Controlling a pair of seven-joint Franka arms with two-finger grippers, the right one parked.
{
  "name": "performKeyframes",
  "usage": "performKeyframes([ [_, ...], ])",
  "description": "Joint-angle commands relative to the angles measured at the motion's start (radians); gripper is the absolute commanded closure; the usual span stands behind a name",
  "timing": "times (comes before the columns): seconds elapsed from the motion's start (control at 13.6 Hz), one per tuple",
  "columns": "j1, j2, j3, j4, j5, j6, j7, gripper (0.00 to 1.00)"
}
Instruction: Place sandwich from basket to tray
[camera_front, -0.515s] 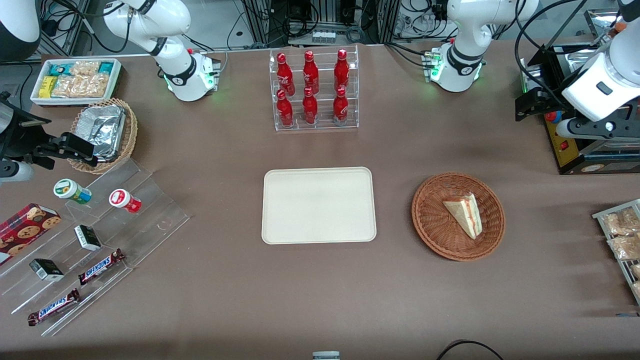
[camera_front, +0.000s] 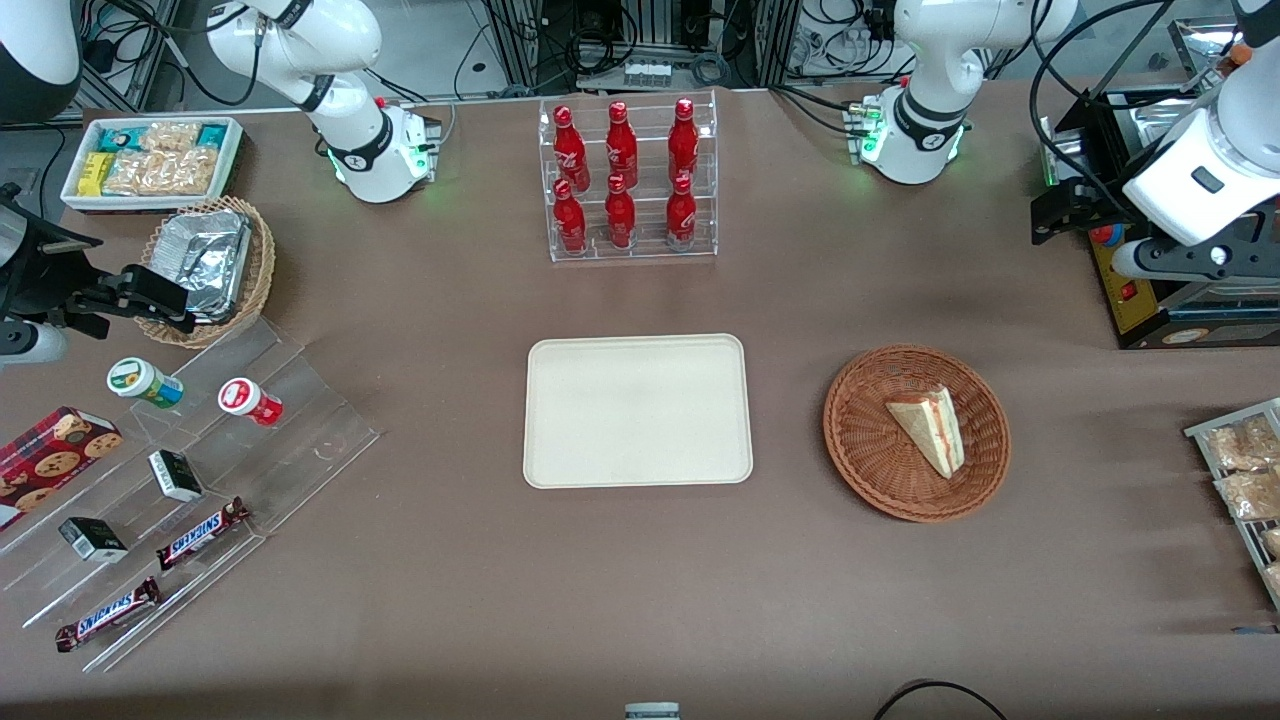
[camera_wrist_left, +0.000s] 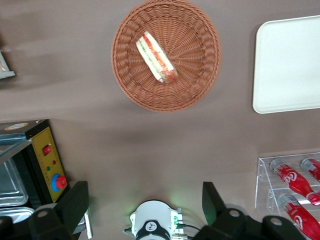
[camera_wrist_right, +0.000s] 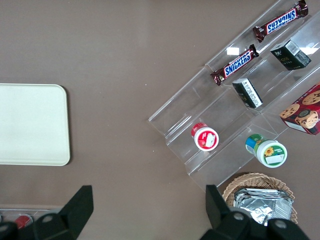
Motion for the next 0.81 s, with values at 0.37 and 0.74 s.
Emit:
performKeyframes([
  [0.37, 0.008, -0.042, -0.004, -0.174, 0.022, 0.183, -0.002, 0.00],
  [0.74, 0.014, -0.103, -0.001, -0.407, 0.024, 0.418, -0.073, 0.00],
])
